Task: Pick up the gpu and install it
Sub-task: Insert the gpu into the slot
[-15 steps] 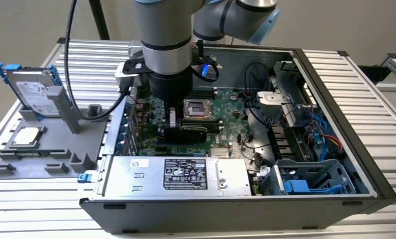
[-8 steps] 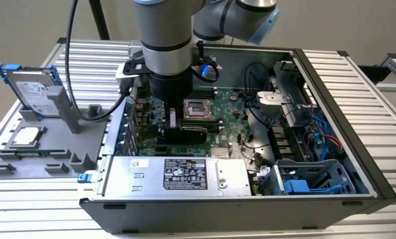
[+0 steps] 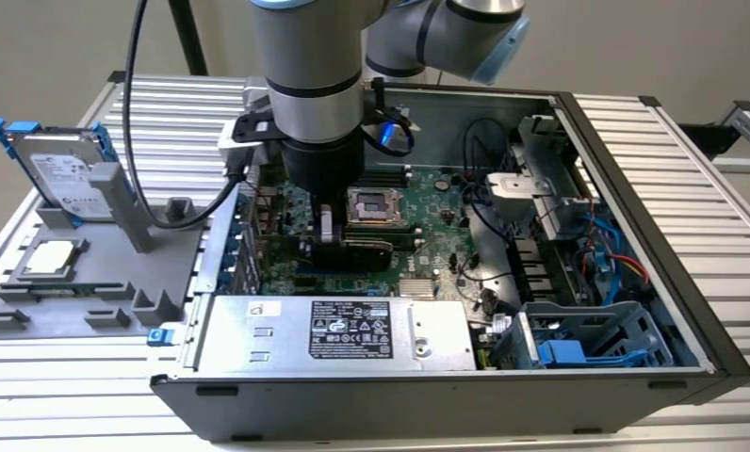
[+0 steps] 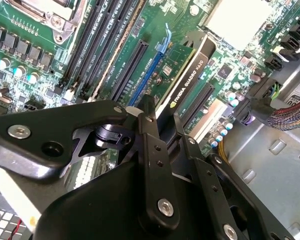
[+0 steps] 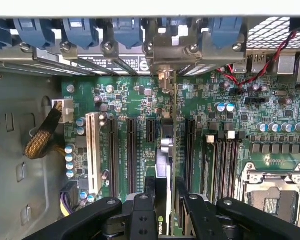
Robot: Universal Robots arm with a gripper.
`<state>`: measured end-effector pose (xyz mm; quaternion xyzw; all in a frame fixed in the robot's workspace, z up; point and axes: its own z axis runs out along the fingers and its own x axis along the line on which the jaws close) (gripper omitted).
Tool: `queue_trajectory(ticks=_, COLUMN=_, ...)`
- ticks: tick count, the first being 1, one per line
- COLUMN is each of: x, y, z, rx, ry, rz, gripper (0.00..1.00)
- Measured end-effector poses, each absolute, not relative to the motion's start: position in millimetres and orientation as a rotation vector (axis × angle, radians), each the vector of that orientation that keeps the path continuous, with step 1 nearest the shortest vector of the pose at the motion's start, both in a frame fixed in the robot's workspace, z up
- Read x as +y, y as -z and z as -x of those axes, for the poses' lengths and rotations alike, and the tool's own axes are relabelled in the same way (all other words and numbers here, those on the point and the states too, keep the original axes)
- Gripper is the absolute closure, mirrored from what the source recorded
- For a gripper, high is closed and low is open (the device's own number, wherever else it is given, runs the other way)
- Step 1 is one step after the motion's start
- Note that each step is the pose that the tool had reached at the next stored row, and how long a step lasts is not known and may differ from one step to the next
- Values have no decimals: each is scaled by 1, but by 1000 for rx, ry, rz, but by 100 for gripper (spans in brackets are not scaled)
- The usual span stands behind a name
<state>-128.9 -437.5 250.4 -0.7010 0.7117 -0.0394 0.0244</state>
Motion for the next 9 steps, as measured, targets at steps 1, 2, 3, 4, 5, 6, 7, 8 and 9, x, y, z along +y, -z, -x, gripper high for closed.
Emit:
queue_trajectory(ticks=1, x=-438, y=-250, z=129, rx=2202, ry=122, rz=2169, gripper=100)
queue_trajectory(ticks=2, x=-438, y=-250, z=129, rx=2202, ry=122, rz=2169, gripper=100)
queue_trajectory(ticks=3, x=-438, y=-251, z=129, rx=2202, ry=122, rz=2169, gripper=100)
queue_trajectory(ticks=4, x=-438, y=-251, z=129, rx=2202, ry=122, rz=2168, gripper=100)
queue_trajectory(ticks=5, x=-438, y=-251, z=129, rx=2202, ry=122, rz=2168, gripper=100)
queue_trajectory(ticks=6, x=-438, y=-251, z=129, rx=2202, ry=122, rz=2168, gripper=100)
queue_trajectory(ticks=7, x=-438, y=-251, z=129, rx=2202, ry=122, rz=2168, gripper=100)
queue_trajectory(ticks=8, x=-438, y=-251, z=129, rx=2202, ry=122, rz=2169, gripper=100)
queue_trajectory(ticks=9, x=-438, y=-251, z=129, rx=2202, ry=122, rz=2169, gripper=100)
